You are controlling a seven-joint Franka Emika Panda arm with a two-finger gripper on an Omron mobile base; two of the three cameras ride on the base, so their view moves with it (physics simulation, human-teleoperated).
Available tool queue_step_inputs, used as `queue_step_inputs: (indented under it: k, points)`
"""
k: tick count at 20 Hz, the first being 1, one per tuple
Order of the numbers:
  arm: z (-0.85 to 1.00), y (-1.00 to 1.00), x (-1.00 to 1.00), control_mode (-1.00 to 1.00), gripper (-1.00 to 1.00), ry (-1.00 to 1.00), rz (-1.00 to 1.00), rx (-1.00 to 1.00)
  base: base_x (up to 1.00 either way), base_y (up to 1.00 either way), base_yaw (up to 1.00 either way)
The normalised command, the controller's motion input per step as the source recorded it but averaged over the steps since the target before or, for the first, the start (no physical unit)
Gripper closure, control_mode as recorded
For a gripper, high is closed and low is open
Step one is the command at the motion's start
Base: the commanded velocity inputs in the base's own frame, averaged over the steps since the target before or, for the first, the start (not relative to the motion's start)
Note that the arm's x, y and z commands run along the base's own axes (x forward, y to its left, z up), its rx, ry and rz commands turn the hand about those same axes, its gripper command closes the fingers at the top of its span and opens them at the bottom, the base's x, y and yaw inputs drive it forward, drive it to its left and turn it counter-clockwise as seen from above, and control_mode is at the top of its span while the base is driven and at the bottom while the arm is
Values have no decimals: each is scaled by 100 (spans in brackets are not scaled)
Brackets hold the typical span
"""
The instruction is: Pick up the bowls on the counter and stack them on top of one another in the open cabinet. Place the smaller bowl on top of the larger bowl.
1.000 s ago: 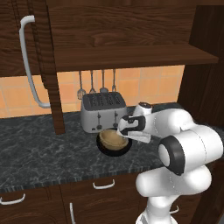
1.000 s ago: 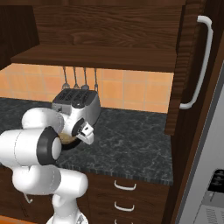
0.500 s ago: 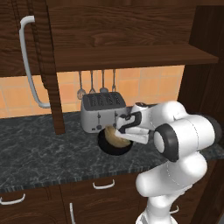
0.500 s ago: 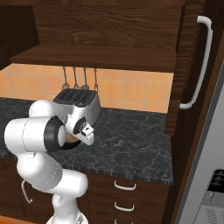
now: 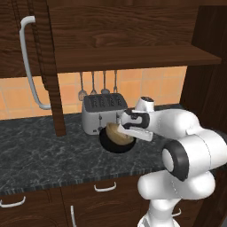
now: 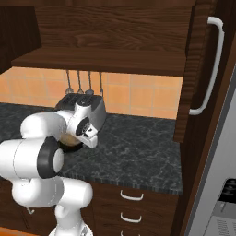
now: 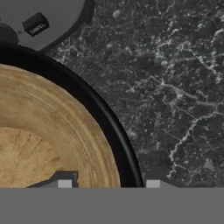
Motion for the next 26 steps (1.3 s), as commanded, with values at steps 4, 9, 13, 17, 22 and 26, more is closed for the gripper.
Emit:
queue_step_inputs:
  k: [4,9,13,17,22,26]
  points:
    - [100,-29,-99,-100,100,-16,-16,13,0,0,0]
    - [100,-34,-100,-100,100,-7,-20,13,0,0,0]
    - [100,-30,-95,-100,100,-10,-20,7,0,0,0]
    - [100,-14,-60,-100,100,-22,-18,5,0,0,0]
    - [100,-11,-41,-100,100,-25,-16,7,0,0,0]
    - [100,-13,-5,-100,100,-15,-19,7,0,0,0]
